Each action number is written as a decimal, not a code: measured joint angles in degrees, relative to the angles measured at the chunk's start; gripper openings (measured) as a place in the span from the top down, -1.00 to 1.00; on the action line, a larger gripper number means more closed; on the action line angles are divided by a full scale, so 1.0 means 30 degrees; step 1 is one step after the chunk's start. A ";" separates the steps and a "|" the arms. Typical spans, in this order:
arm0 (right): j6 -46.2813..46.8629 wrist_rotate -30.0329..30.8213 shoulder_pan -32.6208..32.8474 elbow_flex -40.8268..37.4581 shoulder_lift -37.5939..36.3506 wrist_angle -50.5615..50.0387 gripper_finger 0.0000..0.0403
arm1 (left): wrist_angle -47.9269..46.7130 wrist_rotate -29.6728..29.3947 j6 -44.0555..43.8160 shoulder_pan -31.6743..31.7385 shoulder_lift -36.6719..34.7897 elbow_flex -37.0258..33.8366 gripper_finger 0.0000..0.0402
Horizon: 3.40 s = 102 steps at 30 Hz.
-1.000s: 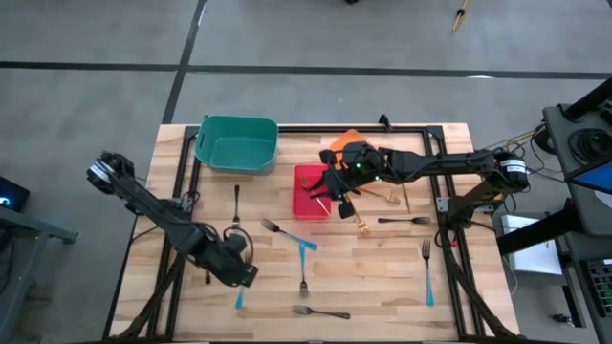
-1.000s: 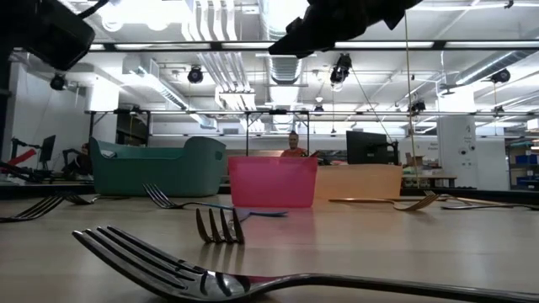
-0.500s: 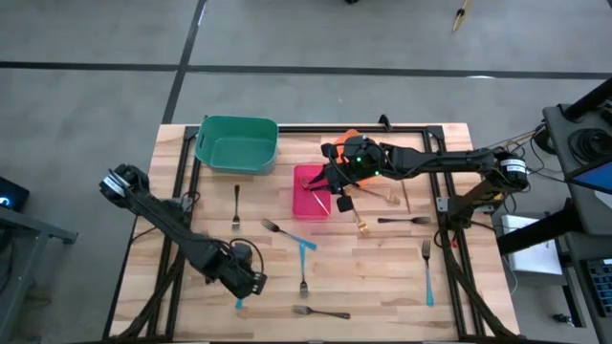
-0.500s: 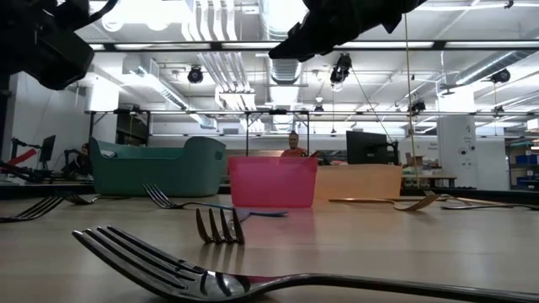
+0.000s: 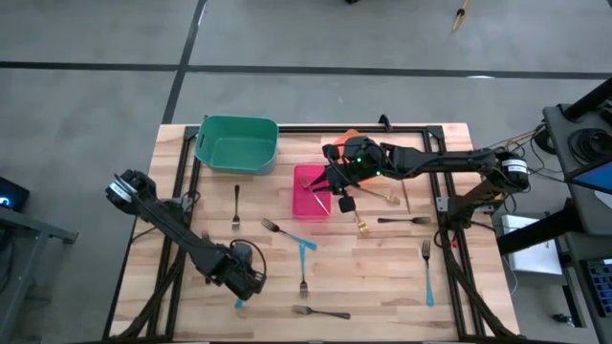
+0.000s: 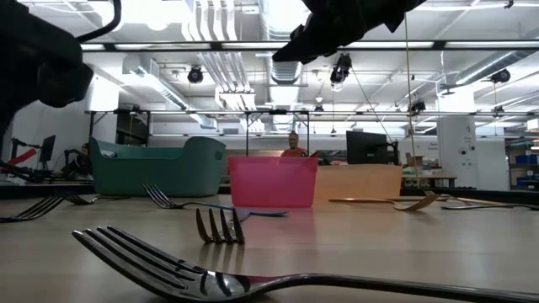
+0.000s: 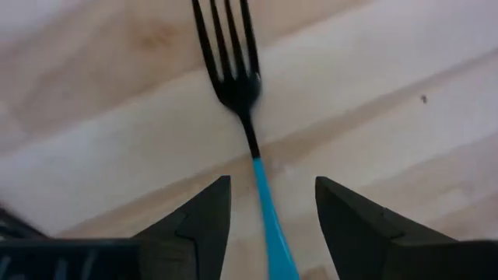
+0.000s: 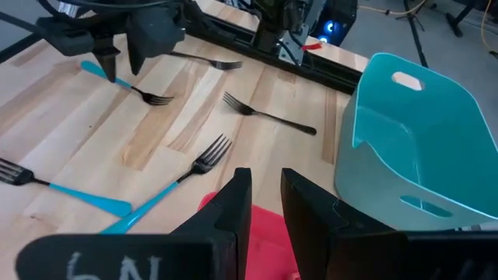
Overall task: Sort silverware by color (type)
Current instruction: Put the blue fork into the green bin
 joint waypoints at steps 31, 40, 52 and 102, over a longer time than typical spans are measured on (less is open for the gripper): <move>0.1110 0.0003 0.0000 0.0000 -0.0225 -0.1786 0.69 | -0.0461 0.0121 0.1000 -0.0056 0.0828 -0.0215 0.99; 0.1669 -0.0002 0.0015 0.0000 -0.0306 -0.2305 0.69 | -0.0504 -0.0777 0.4151 0.0010 -0.2721 -0.0153 1.00; 0.1776 -0.0005 0.0015 0.0000 -0.0400 -0.4358 0.69 | -0.4244 -0.4433 1.5833 0.5552 -0.6054 0.4325 1.00; -0.0546 0.0015 -0.0877 -0.0255 -0.0335 -0.2069 0.69 | -0.4996 -0.4912 5.1868 2.7377 0.1346 0.6342 1.00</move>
